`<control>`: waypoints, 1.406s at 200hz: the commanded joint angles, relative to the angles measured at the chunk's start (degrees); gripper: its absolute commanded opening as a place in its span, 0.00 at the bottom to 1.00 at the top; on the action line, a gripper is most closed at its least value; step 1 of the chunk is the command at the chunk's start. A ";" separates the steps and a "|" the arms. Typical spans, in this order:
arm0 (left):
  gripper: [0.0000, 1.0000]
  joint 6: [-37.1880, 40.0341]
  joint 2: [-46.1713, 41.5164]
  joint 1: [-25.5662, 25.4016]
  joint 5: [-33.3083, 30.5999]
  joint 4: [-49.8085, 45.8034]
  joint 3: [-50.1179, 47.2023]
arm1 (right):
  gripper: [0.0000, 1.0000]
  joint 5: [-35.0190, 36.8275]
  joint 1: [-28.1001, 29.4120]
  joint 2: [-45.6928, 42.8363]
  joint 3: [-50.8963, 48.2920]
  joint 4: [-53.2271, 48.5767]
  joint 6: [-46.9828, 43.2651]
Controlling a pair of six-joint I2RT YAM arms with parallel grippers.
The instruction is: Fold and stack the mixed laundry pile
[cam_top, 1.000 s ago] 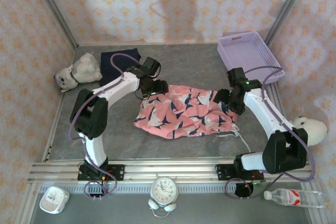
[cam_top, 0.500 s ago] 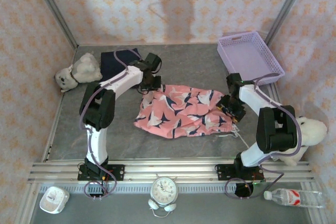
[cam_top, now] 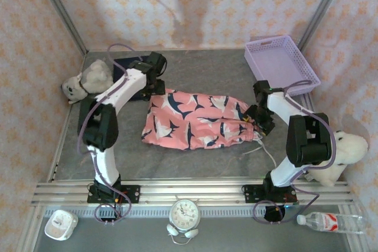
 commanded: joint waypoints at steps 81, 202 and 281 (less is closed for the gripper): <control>0.75 -3.10 -11.72 0.25 12.37 -2.13 -6.20 | 0.99 -6.43 -0.17 -9.59 -3.33 4.16 -9.29; 0.12 -18.32 -10.96 -8.03 27.73 18.99 -18.32 | 0.07 1.78 5.64 9.45 1.00 1.43 -11.98; 0.00 -16.83 3.78 -16.47 25.52 15.01 -6.37 | 0.00 8.26 5.64 2.45 13.83 -12.77 -17.22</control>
